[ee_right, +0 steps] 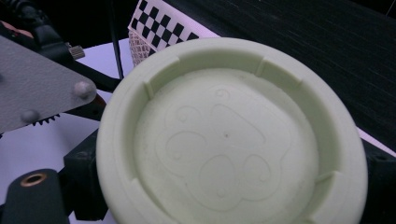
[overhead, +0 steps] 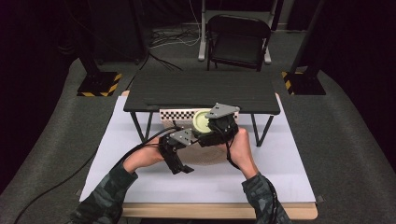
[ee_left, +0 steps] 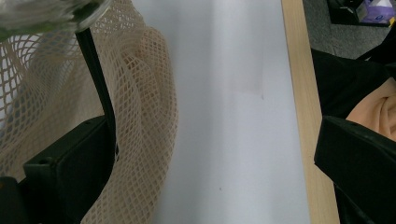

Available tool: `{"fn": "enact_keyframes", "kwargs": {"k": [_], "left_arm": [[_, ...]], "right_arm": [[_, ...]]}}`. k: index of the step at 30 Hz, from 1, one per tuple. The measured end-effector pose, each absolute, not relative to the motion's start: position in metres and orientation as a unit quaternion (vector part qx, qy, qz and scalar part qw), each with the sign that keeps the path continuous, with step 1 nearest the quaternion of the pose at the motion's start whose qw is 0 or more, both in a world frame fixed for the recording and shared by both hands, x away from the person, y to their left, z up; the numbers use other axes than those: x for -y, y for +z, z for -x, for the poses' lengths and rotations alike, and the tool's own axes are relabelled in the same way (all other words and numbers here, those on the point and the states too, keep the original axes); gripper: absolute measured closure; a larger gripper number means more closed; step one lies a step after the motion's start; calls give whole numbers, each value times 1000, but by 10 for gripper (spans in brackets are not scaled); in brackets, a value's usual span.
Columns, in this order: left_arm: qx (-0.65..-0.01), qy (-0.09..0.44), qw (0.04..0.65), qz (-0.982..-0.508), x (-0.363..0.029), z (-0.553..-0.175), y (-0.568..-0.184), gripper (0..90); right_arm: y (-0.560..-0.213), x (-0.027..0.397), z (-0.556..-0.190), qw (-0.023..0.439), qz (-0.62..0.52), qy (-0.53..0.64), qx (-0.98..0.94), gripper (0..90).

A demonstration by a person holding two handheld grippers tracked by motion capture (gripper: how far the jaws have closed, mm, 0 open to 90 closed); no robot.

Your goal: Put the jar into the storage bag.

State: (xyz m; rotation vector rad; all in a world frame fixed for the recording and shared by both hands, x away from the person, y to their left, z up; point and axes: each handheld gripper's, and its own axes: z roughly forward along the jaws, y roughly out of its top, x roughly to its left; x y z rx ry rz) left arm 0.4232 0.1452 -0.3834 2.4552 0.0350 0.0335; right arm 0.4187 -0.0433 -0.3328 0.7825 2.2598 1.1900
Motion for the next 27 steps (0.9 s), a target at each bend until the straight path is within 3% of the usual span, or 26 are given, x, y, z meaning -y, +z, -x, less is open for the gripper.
{"fn": "enact_keyframes", "kwargs": {"k": [27], "left_arm": [[7,-2,348,-938,-149,-418,-377,0]], "right_arm": [[-349,22,-430,218,-286,427,-830,109]]}}
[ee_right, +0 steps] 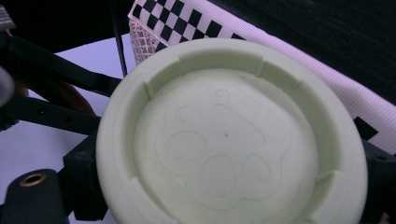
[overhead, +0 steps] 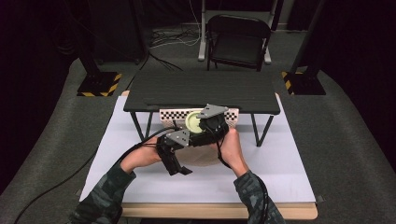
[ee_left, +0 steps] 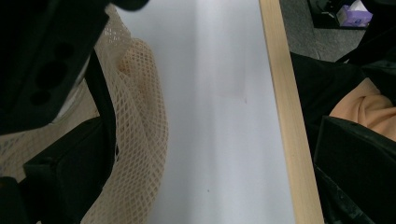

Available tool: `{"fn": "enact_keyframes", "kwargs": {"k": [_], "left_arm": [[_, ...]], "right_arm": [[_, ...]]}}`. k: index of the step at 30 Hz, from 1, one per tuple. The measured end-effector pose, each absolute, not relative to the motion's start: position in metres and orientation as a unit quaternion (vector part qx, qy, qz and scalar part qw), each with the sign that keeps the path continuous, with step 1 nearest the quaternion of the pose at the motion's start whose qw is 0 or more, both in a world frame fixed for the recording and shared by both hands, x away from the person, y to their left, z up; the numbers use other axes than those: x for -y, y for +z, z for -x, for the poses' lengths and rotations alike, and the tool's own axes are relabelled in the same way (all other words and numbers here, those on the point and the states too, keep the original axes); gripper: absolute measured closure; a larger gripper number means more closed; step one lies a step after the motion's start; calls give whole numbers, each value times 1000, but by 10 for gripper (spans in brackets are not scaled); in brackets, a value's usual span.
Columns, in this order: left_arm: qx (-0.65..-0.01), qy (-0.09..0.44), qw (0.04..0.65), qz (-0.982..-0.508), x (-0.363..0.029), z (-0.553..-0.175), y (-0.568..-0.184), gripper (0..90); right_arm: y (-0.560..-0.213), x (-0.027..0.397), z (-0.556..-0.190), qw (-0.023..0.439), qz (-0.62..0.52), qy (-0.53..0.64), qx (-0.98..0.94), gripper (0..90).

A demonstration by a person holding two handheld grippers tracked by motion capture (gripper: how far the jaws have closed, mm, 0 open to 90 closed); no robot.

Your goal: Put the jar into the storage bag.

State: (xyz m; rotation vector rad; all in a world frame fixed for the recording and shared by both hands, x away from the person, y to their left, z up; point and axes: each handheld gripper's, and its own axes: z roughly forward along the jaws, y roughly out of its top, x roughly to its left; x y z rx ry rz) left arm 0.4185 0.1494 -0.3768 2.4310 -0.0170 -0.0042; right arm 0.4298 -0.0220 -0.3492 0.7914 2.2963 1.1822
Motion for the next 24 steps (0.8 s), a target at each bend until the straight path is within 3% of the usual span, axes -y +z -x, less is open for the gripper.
{"fn": "enact_keyframes", "kwargs": {"k": [13,24], "left_arm": [[9,1,344,-939,-148,-418,-378,0],[17,12,345,-938,-148,-416,-377,0]], "right_arm": [[-359,23,-435,181,-310,417,-835,107],[-359,26,-435,181,-312,409,-838,105]]}}
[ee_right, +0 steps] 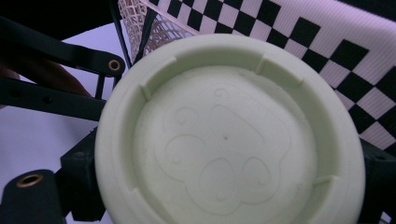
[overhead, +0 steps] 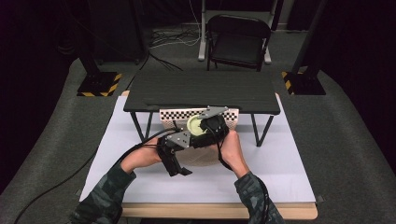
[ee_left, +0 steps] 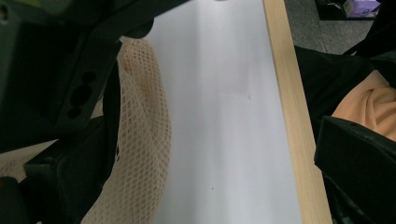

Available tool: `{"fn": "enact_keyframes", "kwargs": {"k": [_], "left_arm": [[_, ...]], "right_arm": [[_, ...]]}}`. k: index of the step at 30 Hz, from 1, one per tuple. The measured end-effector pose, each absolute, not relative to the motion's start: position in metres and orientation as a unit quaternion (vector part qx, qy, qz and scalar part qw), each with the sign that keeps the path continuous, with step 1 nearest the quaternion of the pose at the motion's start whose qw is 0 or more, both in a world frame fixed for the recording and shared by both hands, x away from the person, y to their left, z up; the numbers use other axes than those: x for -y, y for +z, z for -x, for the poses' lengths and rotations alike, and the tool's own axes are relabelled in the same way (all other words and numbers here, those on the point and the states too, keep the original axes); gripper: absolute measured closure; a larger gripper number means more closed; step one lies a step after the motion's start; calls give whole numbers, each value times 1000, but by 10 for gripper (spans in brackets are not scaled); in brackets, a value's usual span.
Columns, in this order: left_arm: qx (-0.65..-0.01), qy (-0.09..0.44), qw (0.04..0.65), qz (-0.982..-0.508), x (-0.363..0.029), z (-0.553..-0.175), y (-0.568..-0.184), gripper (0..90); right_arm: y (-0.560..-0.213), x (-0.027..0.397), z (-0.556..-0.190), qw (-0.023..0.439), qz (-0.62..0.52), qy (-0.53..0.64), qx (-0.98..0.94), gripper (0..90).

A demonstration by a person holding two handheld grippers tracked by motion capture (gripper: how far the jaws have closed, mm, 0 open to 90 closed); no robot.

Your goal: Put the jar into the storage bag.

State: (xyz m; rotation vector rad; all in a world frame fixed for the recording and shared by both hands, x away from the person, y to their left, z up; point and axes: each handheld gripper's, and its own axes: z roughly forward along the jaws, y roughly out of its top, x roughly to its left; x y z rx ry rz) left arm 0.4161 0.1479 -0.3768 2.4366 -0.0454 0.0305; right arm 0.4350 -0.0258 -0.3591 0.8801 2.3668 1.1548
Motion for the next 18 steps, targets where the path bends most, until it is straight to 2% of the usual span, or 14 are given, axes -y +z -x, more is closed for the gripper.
{"fn": "enact_keyframes", "kwargs": {"k": [2,4,7,11,18], "left_arm": [[17,15,346,-938,-148,-416,-376,0],[13,20,350,-936,-149,-415,-373,0],[6,52,357,-933,-154,-411,-367,0],[-3,85,357,-930,-162,-403,-358,0],[-29,133,342,-930,-182,-389,-359,0]], "right_arm": [[-359,27,-435,180,-314,409,-838,92],[-358,30,-433,175,-315,408,-839,40],[-354,34,-425,186,-312,409,-837,0],[-350,47,-414,197,-310,414,-833,0],[-356,101,-387,224,-331,422,-813,0]]}}
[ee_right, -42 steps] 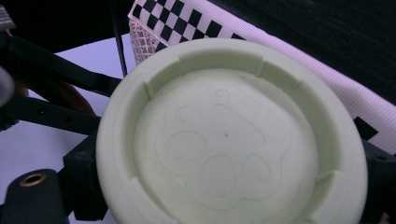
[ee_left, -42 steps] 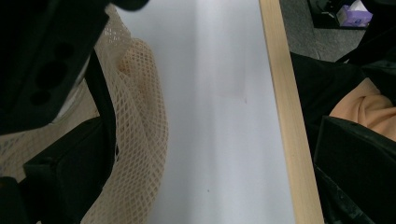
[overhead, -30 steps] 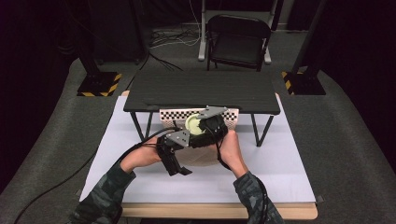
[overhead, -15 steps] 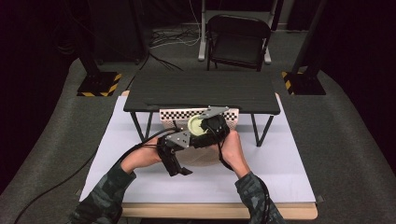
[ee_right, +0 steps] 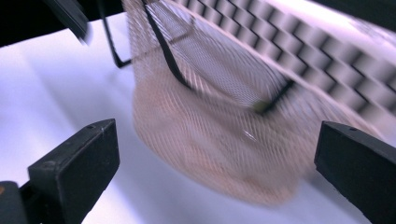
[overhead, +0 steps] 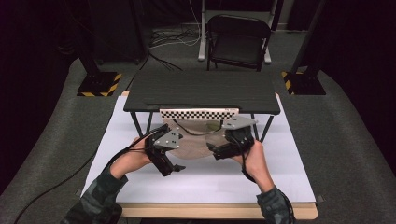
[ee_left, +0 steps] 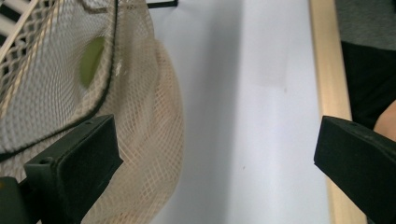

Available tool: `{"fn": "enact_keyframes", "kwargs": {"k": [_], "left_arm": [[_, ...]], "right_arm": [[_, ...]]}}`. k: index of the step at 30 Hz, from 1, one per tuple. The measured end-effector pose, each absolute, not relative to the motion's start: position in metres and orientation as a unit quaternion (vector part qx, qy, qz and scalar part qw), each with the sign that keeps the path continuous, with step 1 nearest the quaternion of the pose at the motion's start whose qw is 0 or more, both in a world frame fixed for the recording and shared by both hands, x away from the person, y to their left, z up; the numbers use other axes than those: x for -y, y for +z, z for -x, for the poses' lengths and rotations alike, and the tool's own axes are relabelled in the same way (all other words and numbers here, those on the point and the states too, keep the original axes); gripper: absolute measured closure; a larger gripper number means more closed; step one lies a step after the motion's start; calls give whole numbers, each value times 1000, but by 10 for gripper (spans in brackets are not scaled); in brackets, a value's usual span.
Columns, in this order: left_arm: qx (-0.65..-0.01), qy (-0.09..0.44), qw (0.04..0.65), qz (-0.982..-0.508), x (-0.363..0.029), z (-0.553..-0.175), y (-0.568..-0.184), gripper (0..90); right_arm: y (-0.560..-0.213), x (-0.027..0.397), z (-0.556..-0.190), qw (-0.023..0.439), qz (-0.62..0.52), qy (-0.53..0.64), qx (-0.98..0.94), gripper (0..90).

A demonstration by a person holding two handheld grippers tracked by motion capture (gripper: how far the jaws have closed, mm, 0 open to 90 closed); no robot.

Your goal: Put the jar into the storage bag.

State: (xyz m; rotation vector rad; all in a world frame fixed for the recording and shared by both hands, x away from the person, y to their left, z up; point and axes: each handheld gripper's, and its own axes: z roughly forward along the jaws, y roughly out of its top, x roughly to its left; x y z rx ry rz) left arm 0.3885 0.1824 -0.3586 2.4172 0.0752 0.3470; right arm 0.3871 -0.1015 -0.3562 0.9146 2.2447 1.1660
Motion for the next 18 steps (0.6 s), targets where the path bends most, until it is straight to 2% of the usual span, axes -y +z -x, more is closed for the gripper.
{"fn": "enact_keyframes", "kwargs": {"k": [5,12,18], "left_arm": [[-70,113,321,-938,-201,-392,-390,0],[-173,69,296,-937,-238,-415,-465,0],[-226,90,300,-922,-259,-423,-492,0]], "right_arm": [[-380,146,-369,240,-362,416,-799,0],[-449,212,-358,240,-432,359,-792,0],[-489,251,-355,232,-479,327,-781,0]]}}
